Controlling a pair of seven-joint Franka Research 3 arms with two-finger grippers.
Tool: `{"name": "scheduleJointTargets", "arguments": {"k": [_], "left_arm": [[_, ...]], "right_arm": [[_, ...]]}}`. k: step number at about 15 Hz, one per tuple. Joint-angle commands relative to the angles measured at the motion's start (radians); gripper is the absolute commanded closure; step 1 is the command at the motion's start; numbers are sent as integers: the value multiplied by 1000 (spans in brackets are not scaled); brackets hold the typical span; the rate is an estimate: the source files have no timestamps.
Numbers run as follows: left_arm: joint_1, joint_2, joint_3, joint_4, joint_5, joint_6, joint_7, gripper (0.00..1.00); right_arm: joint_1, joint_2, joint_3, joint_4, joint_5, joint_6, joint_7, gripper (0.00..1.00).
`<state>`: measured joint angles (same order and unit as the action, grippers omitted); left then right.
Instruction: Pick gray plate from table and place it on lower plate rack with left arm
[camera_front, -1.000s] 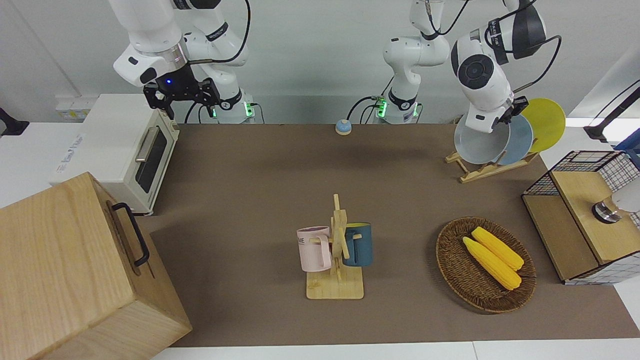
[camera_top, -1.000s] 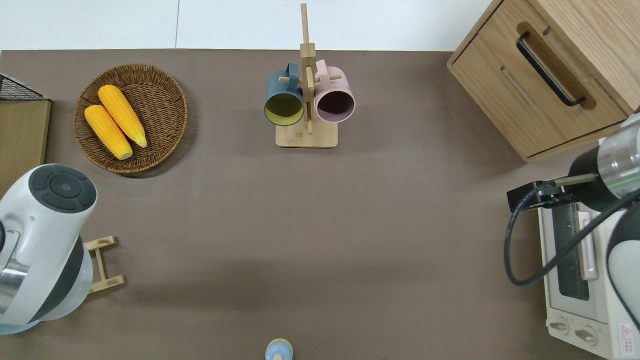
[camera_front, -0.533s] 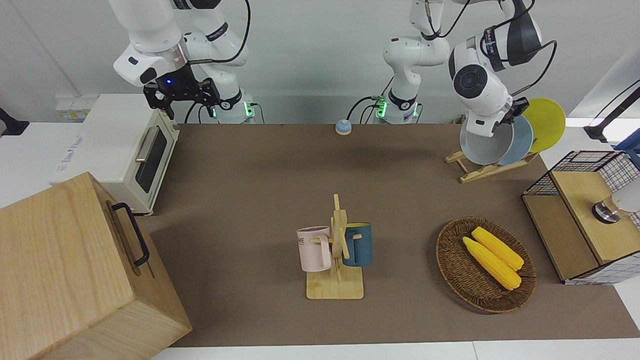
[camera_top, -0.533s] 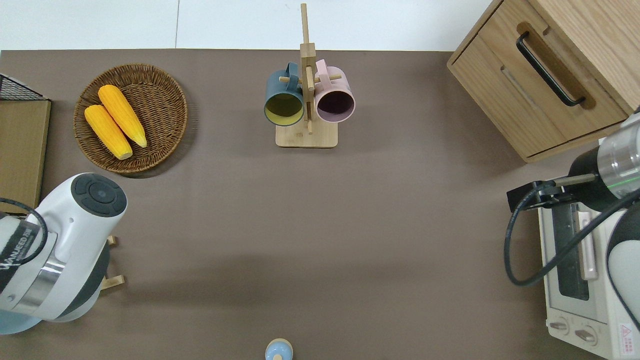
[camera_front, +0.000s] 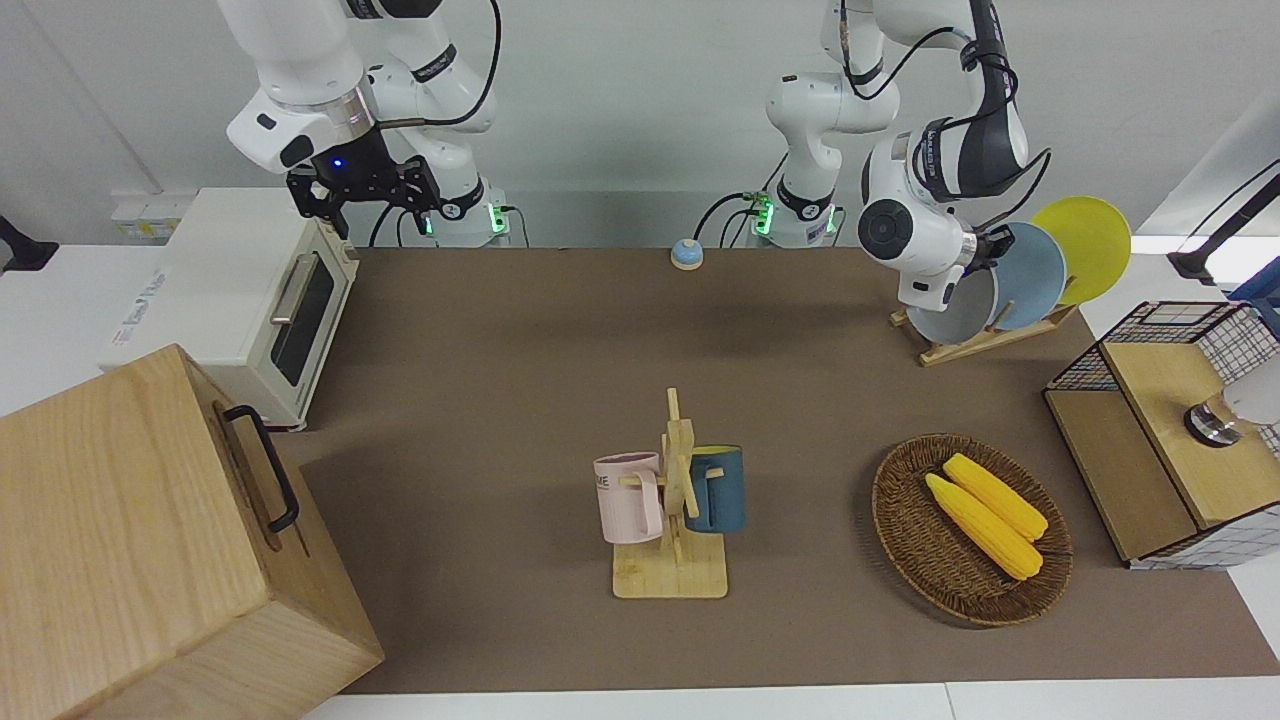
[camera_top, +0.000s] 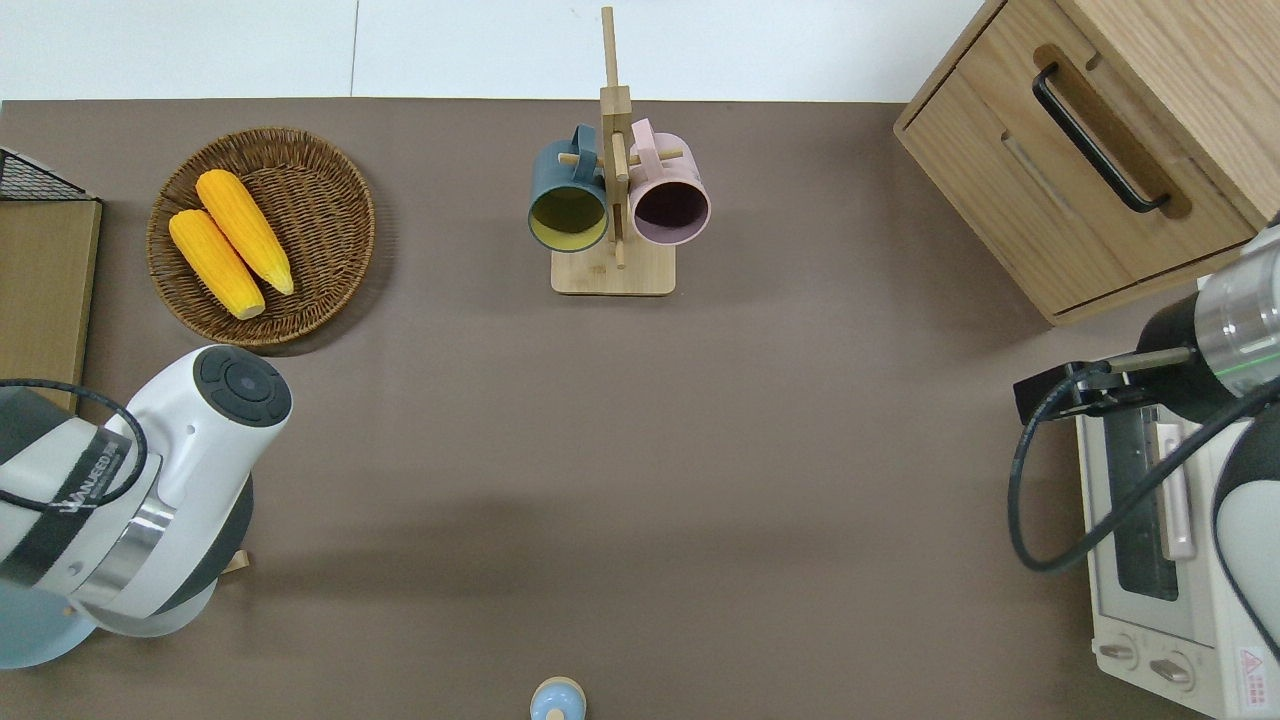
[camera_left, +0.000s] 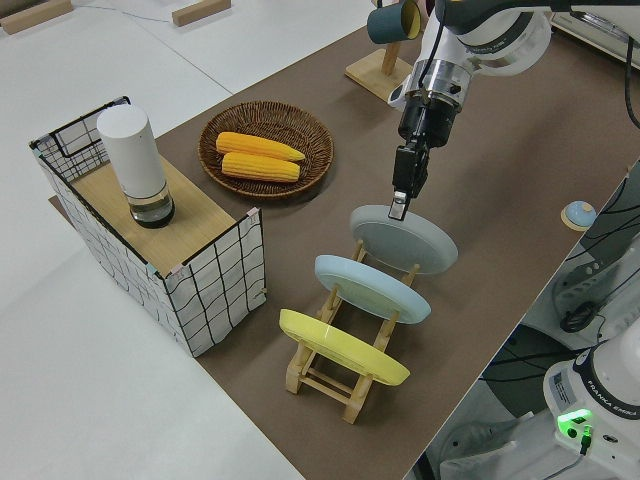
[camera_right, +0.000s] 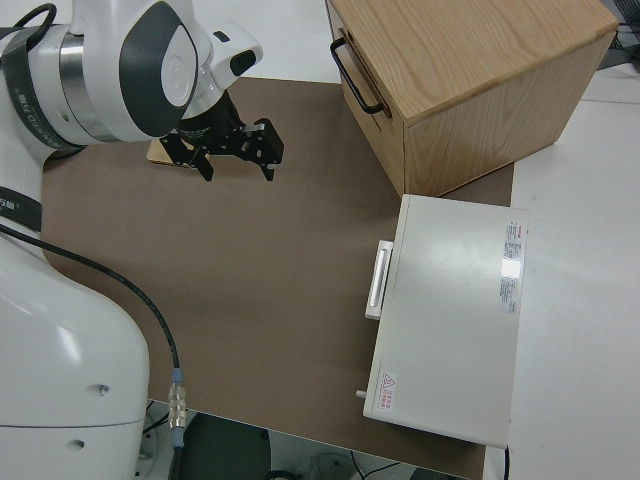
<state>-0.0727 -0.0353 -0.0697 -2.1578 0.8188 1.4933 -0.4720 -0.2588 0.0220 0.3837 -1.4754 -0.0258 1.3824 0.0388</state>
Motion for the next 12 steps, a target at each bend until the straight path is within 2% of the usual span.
{"name": "scheduleJointTargets", "arguments": {"k": [1,3,7,8,12], "left_arm": [[-7,5,2,-10,11,7,-19,1000],[-4,8,2,-10,11,7,-17,978],[-3,15,2,-8,11,7,-14,788],[-1,15,2,-8,11,7,-14,702],[1,14,2,-7,11,10,-14,568]], "right_arm": [[-23,-2,20,7,-5,-11,12,17],[-23,-2,21,6,-5,-11,12,17],[-23,-4,20,7,-6,-11,12,17],[-23,-2,21,7,-6,-11,12,17],[-23,-2,20,6,-5,-11,12,17]]}}
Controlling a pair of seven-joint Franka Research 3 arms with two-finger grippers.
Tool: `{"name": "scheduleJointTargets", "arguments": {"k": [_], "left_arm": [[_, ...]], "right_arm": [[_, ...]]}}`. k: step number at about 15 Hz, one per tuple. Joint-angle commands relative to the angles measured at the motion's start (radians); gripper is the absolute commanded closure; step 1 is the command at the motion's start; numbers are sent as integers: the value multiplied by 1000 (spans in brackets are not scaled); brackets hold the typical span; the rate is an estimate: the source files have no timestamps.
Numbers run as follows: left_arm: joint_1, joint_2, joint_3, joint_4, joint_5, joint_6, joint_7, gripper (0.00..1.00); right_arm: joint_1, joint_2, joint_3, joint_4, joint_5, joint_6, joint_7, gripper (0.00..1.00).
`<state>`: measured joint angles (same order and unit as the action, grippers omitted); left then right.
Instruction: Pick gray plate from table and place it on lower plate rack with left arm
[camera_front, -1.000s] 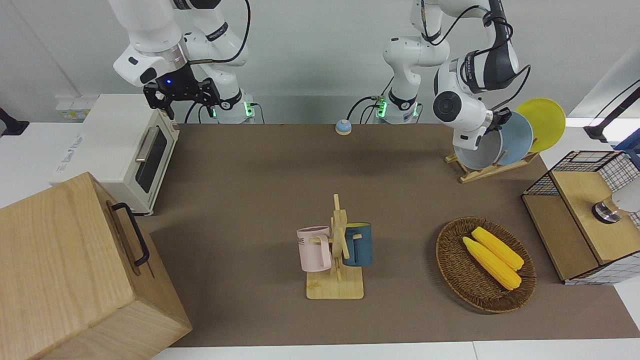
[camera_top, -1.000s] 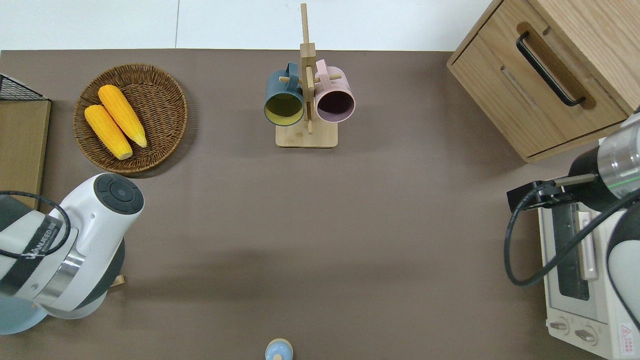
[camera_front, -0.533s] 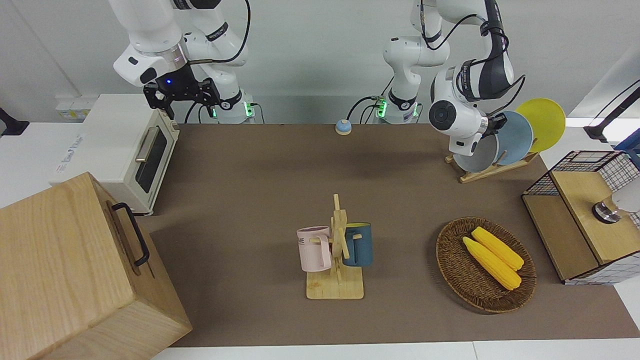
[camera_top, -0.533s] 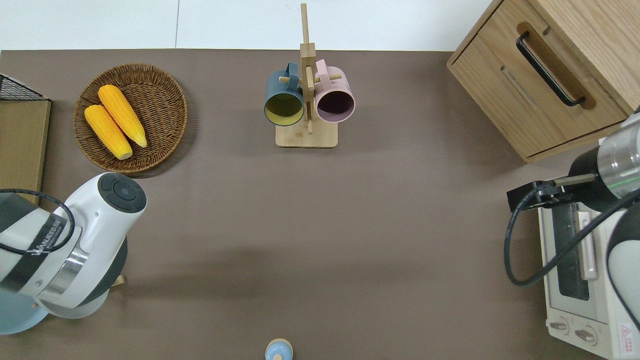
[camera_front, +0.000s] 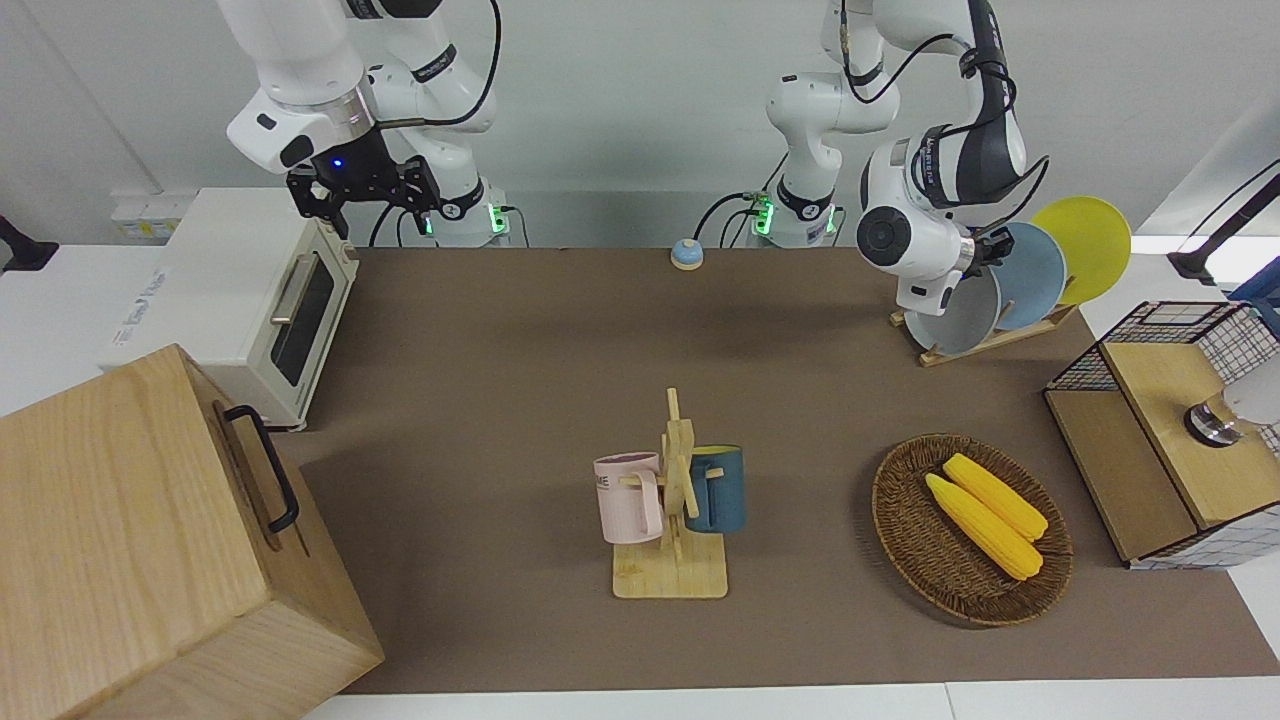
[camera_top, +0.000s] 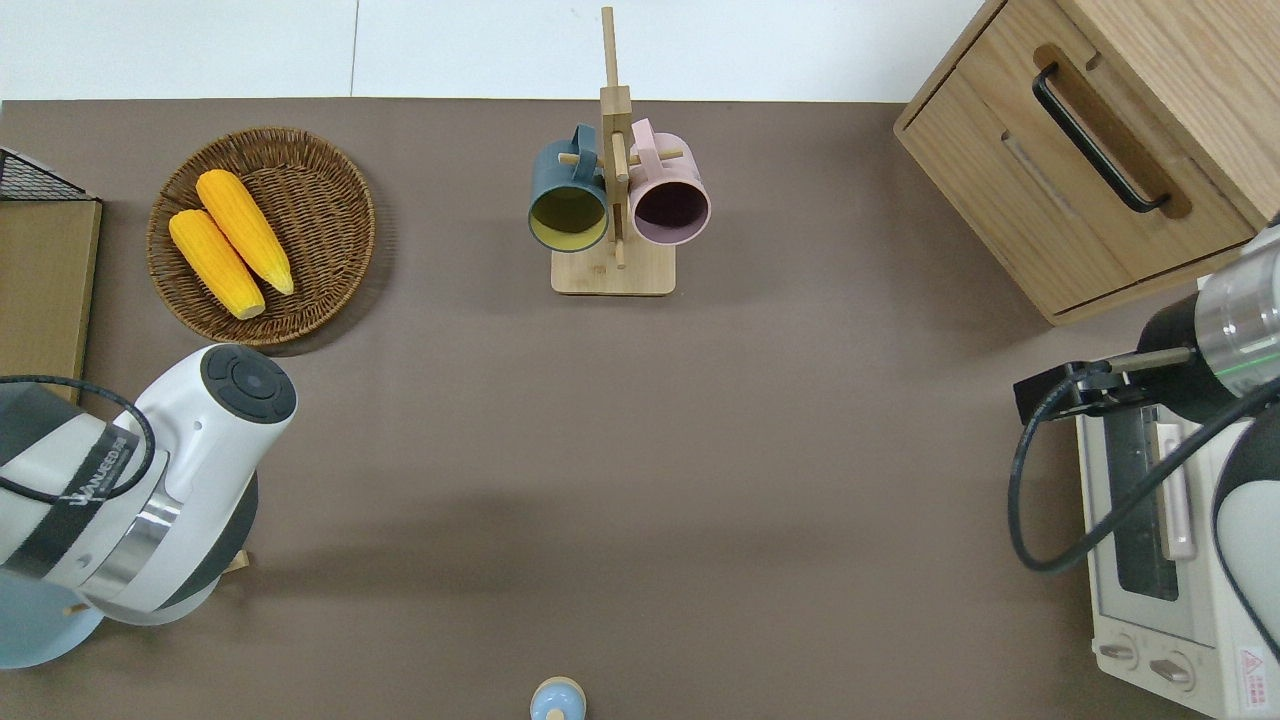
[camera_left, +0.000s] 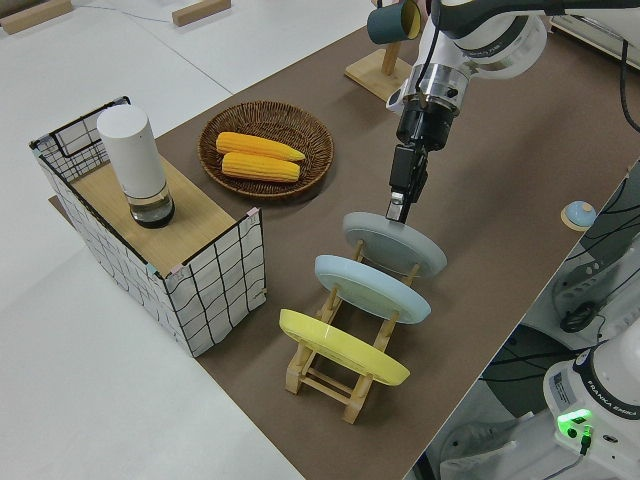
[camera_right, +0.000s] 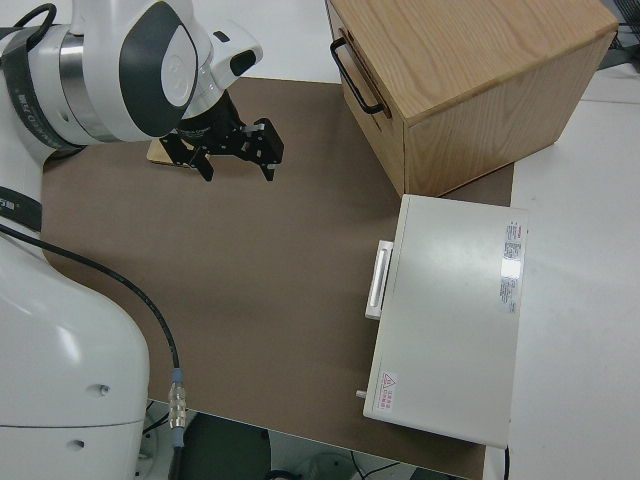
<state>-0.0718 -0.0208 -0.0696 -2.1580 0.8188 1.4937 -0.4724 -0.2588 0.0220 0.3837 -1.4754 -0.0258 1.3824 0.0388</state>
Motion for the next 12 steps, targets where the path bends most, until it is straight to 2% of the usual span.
{"name": "scheduleJointTargets", "arguments": {"k": [1,3,6,12], "left_arm": [[0,-1,4,-5,11,10,-14,534],[1,-4,4,0,5,10,-3,472],[1,-10,11,27,-58,19,6,471],[3,-33,17,167,-280,2,155,477]], "right_arm": [[-23,-2,21,7,-6,-11,12,17],[-23,-4,20,7,-6,-11,12,17],[-23,-2,21,7,-6,-13,12,17],[-23,-2,21,7,-5,-11,12,17]]}}
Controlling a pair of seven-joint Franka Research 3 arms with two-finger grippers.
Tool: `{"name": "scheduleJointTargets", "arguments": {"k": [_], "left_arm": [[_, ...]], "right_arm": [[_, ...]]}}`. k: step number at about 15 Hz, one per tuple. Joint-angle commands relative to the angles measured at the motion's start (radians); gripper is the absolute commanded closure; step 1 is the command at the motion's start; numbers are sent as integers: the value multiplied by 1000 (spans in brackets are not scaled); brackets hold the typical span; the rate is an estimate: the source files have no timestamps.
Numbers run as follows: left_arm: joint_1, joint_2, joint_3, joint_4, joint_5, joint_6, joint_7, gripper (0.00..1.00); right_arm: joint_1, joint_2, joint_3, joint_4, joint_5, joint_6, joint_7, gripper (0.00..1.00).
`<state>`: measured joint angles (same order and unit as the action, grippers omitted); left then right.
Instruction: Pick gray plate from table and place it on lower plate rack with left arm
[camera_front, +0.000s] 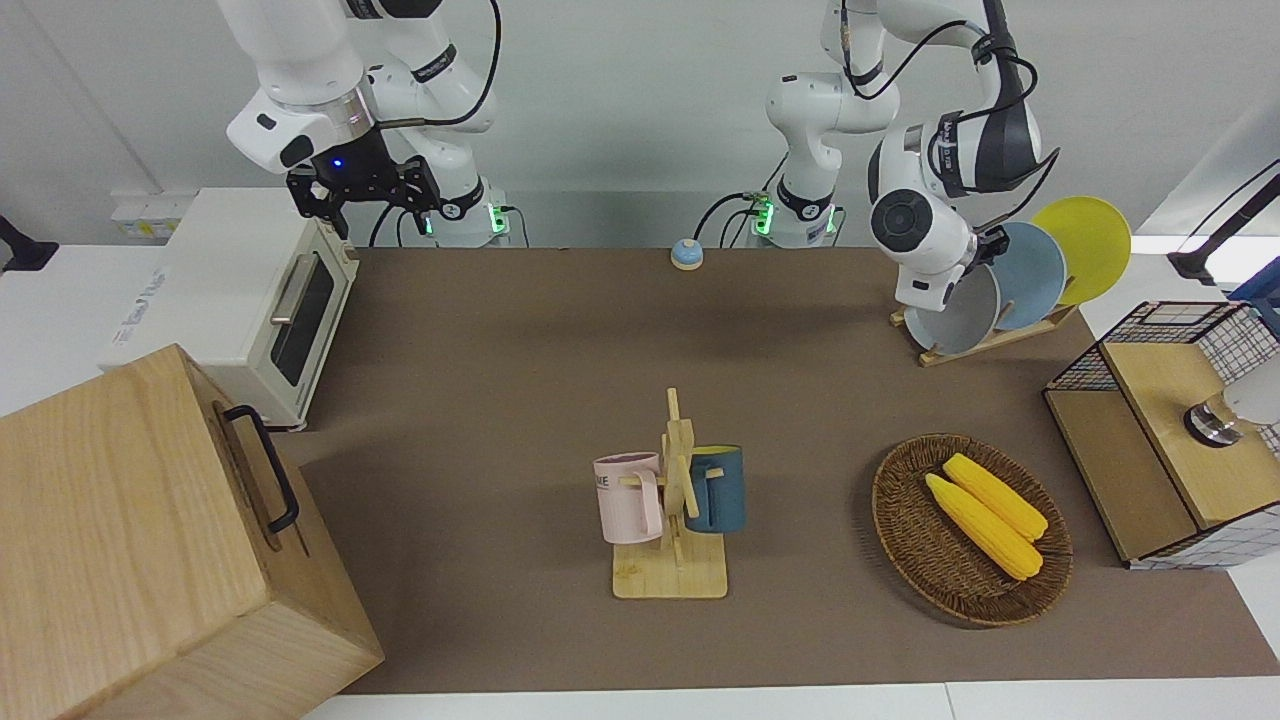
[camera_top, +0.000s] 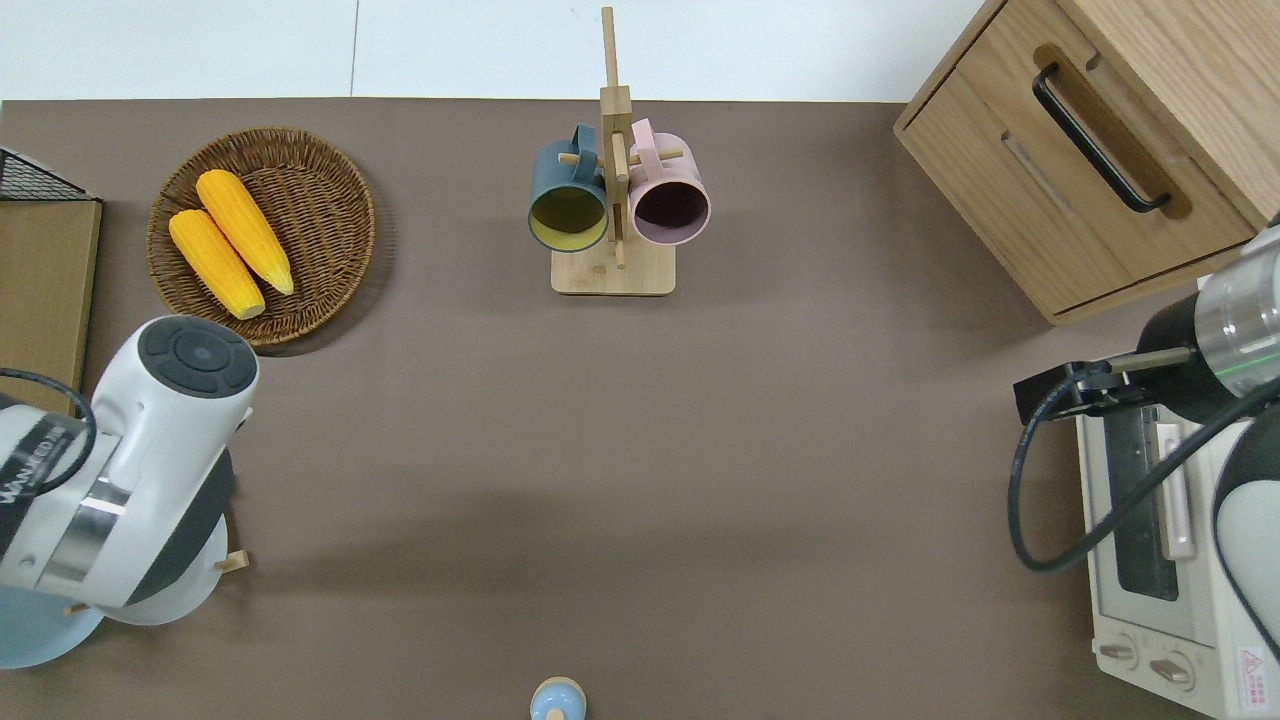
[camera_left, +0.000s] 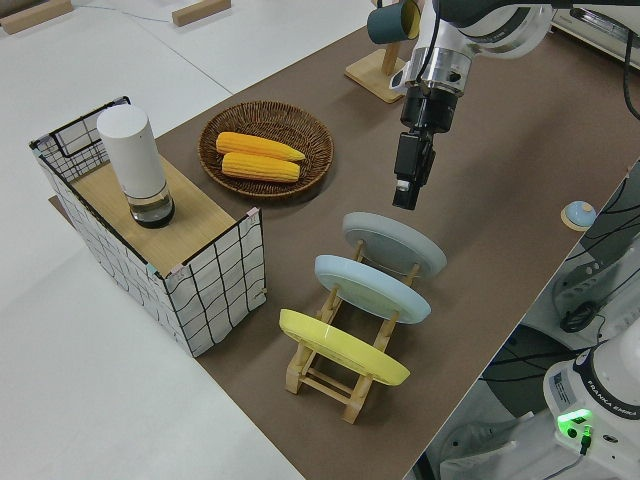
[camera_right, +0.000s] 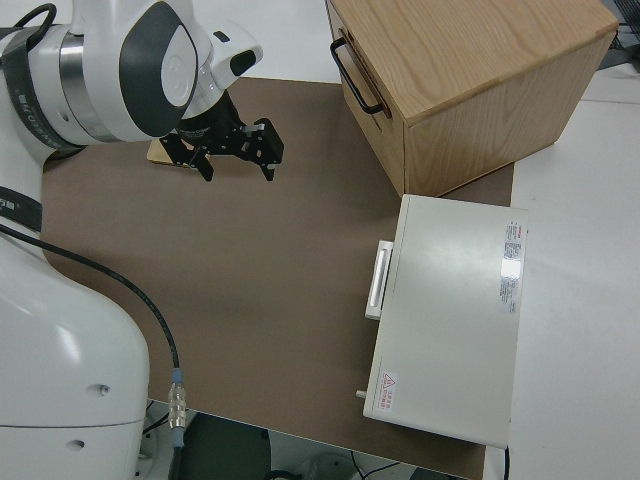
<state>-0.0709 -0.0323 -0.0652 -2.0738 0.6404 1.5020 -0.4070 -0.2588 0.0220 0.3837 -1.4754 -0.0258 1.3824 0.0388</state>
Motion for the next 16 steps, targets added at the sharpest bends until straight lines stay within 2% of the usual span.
{"name": "scheduleJointTargets", "arguments": {"k": [1,4,7,8,9,10,12,16], "left_arm": [[3,-23,15,115,-135,-8,106,477],[6,-24,25,191,-253,-14,137,473],[8,-24,62,262,-404,-13,137,461],[8,-24,74,291,-474,-13,137,430],[8,-23,82,317,-519,-13,137,382],[8,-20,88,343,-559,-13,137,282],[8,-20,88,362,-602,-13,139,19],[2,-20,90,386,-656,-12,163,7]], "right_arm": [[-23,-2,21,7,-6,-11,12,17],[-23,-2,21,6,-5,-11,12,17],[-23,-2,21,7,-6,-11,12,17],[-23,-2,21,7,-5,-11,12,17],[-23,-2,21,7,-5,-11,12,17],[-23,-2,21,7,-5,-11,12,17],[-23,-2,20,7,-5,-11,12,17],[-23,-2,21,6,-5,-11,12,17]]}}
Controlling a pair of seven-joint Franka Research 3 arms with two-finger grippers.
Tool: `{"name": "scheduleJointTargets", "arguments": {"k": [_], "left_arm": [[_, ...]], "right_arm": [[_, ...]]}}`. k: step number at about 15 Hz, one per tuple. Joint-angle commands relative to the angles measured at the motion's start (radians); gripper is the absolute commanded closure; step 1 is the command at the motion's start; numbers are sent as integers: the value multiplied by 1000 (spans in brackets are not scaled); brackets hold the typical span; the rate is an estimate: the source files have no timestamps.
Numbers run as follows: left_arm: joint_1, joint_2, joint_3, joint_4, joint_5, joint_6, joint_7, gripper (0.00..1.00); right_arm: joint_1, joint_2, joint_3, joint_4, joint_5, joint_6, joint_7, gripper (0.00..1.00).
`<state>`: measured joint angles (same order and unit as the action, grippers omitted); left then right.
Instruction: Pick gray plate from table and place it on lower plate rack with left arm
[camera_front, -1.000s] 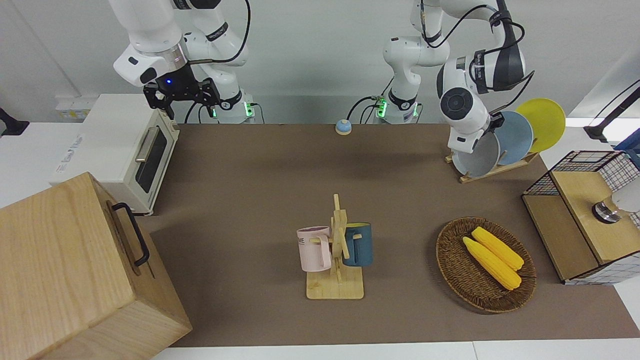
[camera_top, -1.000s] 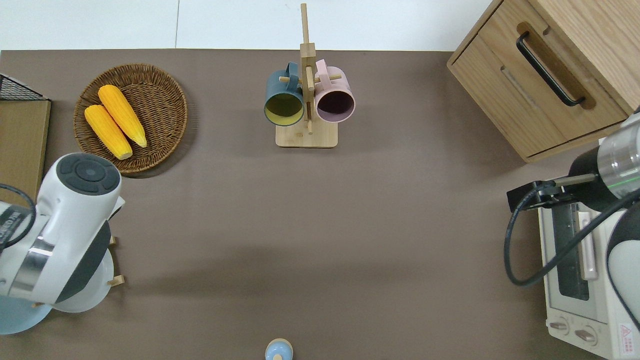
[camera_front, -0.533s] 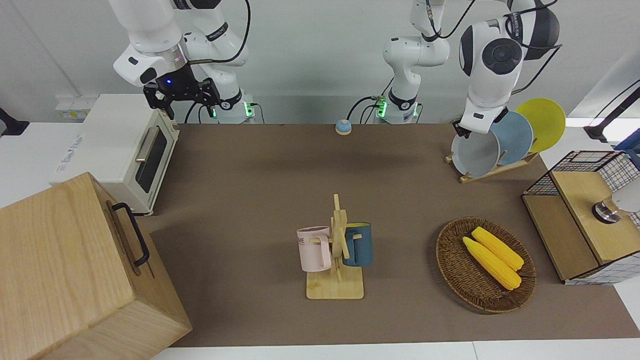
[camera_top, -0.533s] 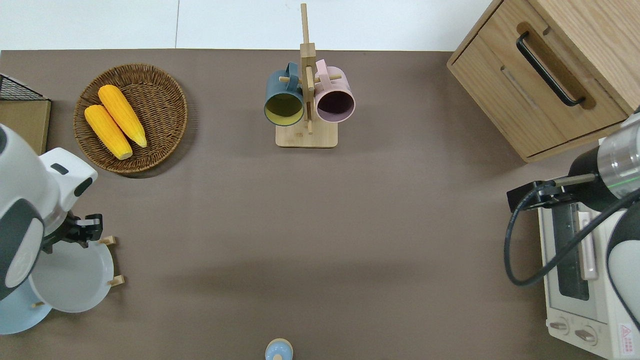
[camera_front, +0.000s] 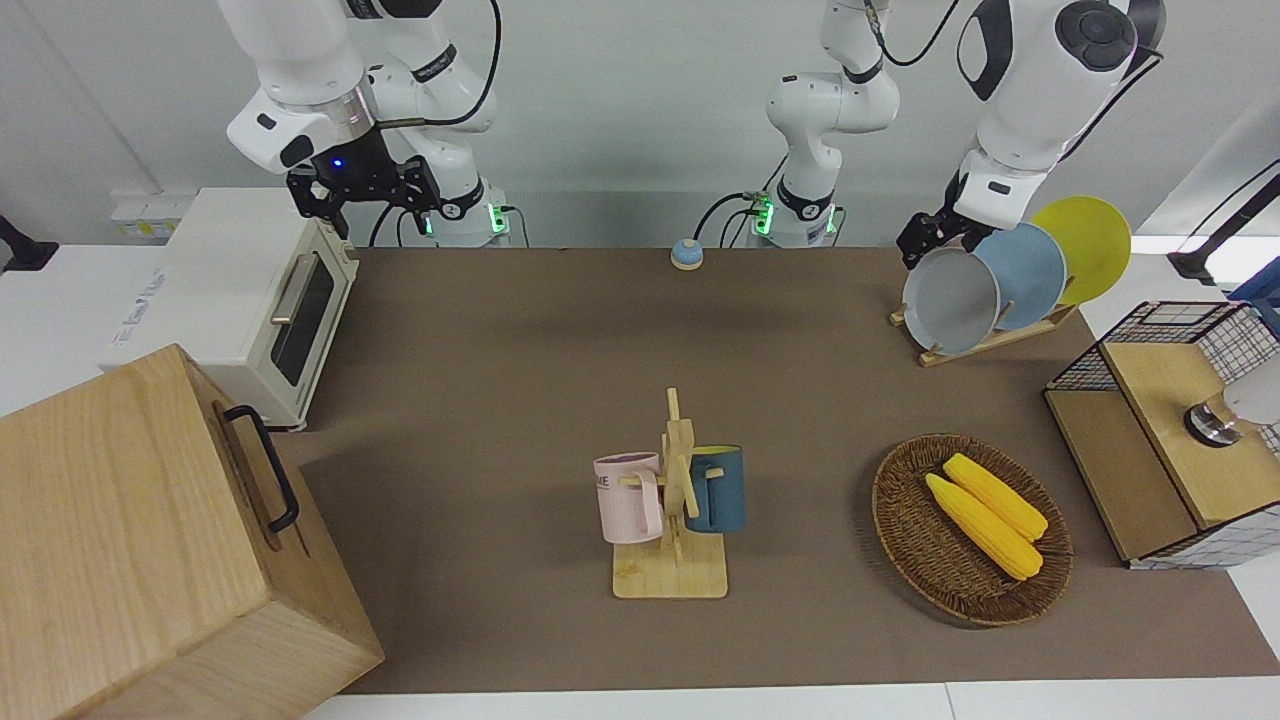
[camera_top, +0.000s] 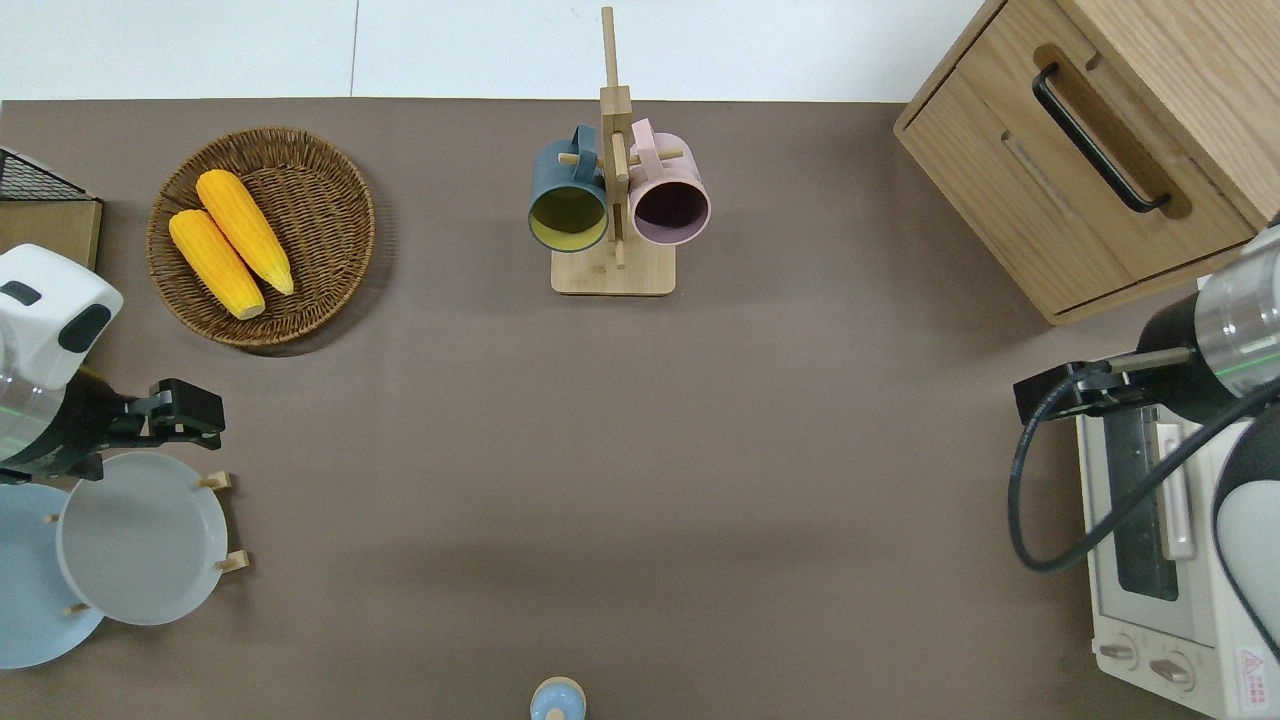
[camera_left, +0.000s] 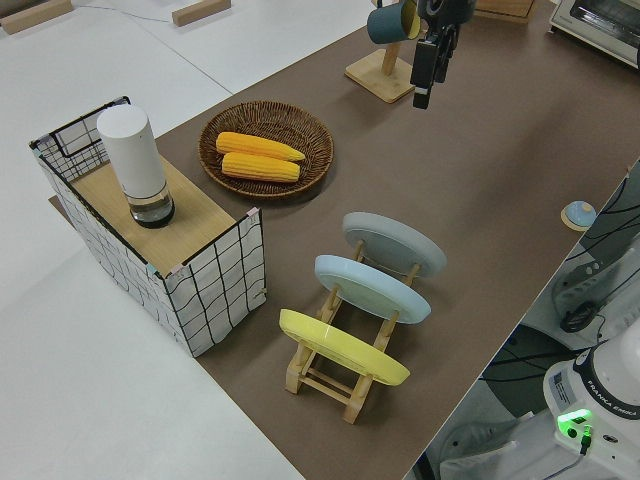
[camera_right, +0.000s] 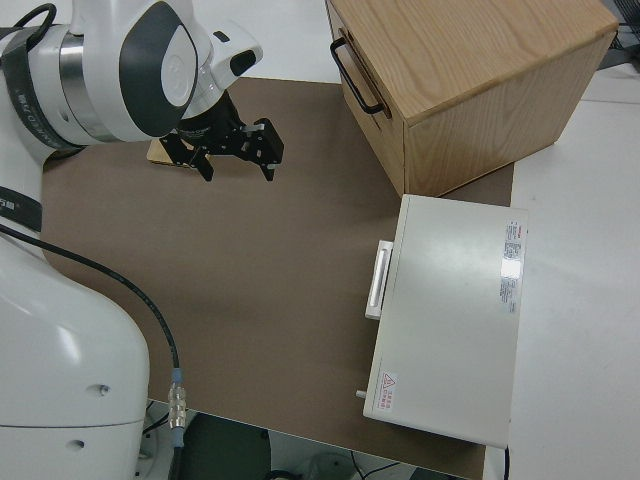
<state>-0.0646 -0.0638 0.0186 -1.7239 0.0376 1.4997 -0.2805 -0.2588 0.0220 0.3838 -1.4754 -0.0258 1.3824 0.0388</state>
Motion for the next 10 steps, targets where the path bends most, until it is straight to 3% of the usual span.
{"name": "scheduleJointTargets", "arguments": {"k": [1,6,10], "left_arm": [[-4,12,0,46,-53,-10,61,7],[-6,18,-5,89,-55,2,344,7],[-6,19,-5,118,-56,2,373,7]], "right_arm": [[-23,-2,20,7,-5,-11,12,17],[-23,-2,21,7,-6,-11,12,17],[-23,-2,21,7,-5,-11,12,17]]}}
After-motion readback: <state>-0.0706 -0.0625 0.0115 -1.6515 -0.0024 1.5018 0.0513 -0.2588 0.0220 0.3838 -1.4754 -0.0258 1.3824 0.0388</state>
